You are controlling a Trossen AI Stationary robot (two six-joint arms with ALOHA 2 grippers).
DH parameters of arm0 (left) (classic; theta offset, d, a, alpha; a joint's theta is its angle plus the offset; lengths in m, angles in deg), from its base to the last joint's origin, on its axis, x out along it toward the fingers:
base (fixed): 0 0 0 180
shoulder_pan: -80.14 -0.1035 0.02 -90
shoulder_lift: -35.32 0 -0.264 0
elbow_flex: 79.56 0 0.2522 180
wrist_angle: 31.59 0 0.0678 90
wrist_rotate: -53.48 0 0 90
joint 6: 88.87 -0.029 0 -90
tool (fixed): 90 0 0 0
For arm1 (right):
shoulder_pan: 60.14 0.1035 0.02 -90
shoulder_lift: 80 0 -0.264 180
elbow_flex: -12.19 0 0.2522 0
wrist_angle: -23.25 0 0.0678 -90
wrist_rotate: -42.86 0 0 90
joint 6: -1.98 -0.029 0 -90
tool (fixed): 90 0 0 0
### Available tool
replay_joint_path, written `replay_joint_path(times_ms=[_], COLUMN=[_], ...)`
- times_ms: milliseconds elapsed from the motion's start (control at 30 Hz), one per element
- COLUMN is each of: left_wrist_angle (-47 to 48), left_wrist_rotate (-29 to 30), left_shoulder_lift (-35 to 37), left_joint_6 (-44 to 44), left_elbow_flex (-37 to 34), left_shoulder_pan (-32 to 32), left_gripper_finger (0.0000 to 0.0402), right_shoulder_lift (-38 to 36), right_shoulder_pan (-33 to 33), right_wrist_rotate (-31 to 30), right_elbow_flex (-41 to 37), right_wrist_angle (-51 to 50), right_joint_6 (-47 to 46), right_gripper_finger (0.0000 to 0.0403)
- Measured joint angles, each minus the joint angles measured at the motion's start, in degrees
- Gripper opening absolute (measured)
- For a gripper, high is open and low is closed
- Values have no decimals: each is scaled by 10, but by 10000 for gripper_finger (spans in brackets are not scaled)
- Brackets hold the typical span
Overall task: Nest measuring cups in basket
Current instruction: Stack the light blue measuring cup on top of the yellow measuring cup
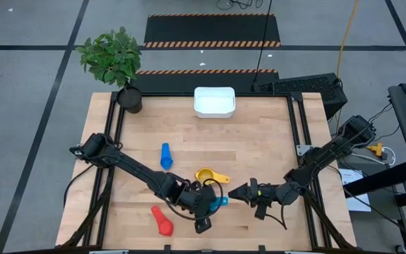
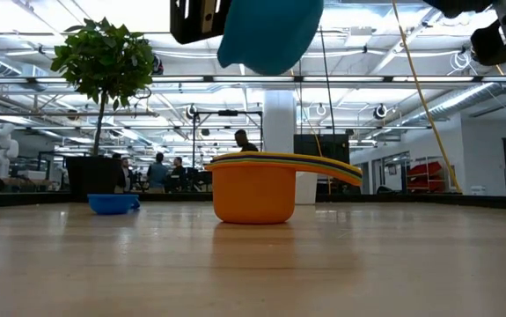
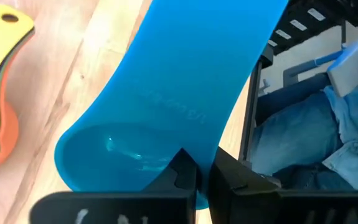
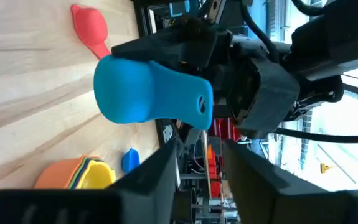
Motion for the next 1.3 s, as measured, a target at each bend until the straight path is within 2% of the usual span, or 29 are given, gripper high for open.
replay_joint_path(times_ms=[167, 267, 467, 700, 800, 933, 1100, 1300], left_wrist_angle=[22, 25, 24, 24, 23, 23, 24, 24], left_wrist_rotate=[-15, -25, -25, -40, -40, -45, -47, -48], left_shoulder_lift=[0, 0, 0, 0, 0, 0, 0, 0], left_joint_6=[34, 47, 61, 68, 79, 84, 90, 90], left_elbow_flex=[0, 0, 0, 0, 0, 0, 0, 0], left_shoulder_pan=[-2, -6, -13, -22, -24, -28, -29, -26], left_gripper_finger=[17, 8, 22, 11, 18, 8, 17, 8], right_shoulder_lift=[0, 0, 1, 2, 18, 57, 101, 104], right_shoulder_pan=[7, 8, 7, -1, -7, -23, -28, -27], right_wrist_rotate=[21, 35, 46, 81, 89, 104, 88, 74], right_elbow_flex=[0, 9, 11, 11, 11, 16, 38, 42], right_wrist_angle=[9, 10, 2, -10, 3, 30, 61, 68], right_joint_6=[-8, -27, -43, -70, -75, -75, -68, -67], right_gripper_finger=[181, 191, 166, 149, 149, 149, 148, 148])
